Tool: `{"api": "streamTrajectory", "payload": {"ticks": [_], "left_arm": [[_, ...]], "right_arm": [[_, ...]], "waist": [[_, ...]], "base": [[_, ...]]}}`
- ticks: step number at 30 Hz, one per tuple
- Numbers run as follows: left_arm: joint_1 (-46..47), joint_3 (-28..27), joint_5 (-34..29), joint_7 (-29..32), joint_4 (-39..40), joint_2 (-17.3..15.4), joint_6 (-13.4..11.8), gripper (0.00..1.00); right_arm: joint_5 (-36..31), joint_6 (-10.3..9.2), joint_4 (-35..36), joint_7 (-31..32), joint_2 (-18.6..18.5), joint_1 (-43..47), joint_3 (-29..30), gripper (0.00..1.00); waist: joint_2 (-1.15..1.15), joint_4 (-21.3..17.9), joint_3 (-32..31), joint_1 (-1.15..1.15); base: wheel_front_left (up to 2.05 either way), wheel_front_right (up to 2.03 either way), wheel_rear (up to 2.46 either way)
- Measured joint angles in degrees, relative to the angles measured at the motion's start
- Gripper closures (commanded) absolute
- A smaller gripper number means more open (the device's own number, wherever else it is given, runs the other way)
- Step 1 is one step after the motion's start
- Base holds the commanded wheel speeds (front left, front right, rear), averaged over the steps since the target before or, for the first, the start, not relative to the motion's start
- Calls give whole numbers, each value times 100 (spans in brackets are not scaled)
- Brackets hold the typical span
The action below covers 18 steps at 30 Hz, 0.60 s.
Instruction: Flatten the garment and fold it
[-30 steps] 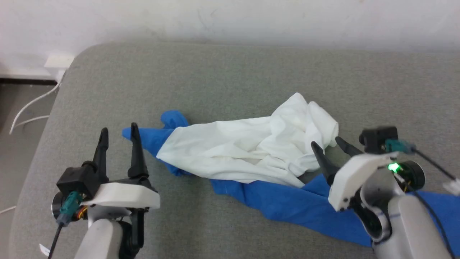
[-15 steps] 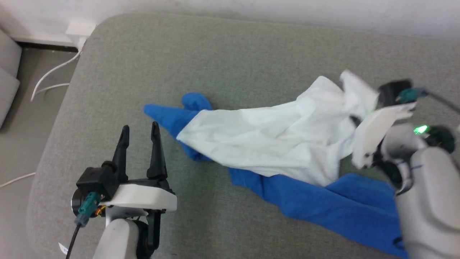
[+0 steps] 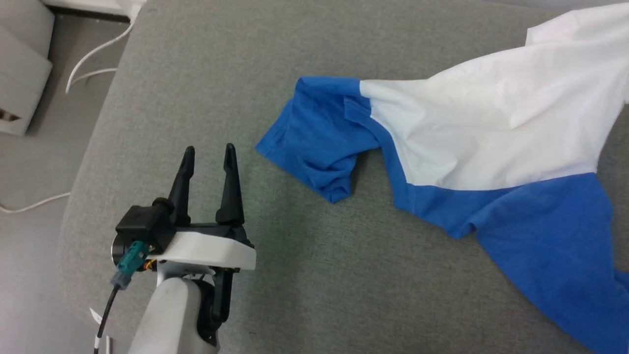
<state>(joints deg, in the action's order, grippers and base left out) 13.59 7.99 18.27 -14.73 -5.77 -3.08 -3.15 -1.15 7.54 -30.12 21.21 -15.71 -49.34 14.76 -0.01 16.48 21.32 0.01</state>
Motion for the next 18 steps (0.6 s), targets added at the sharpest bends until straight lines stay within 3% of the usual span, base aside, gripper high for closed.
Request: {"api": "streamTrajectory", "payload": {"ticks": [1,3,4,8,10,18], "left_arm": [[13,23,0,0,5,2,-2,0],[35,48,2,0,8,4,-35,0],[42,53,2,0,10,5,-48,0],[42,4,-13,0,9,8,-51,0],[-6,-115,-87,0,4,10,-49,0],[-392,-394,-268,0,-71,9,21,0]], "right_arm": [[0,0,-126,-43,51,-31,64,95],[8,0,-337,-121,157,-51,133,52],[22,0,-427,-126,202,-49,116,0],[263,0,-568,-183,402,103,-3,0],[735,0,-234,-341,626,642,-266,0],[1629,0,1893,-838,881,2657,-1422,0]], "waist": [[0,29,47,0],[0,79,126,0],[0,97,156,0],[0,92,154,0],[1,13,37,-1],[1,-308,-495,-2]], "base": [[0,0,0],[0,0,0],[0,0,0],[0,0,0],[0,0,0],[0,0,0]]}}
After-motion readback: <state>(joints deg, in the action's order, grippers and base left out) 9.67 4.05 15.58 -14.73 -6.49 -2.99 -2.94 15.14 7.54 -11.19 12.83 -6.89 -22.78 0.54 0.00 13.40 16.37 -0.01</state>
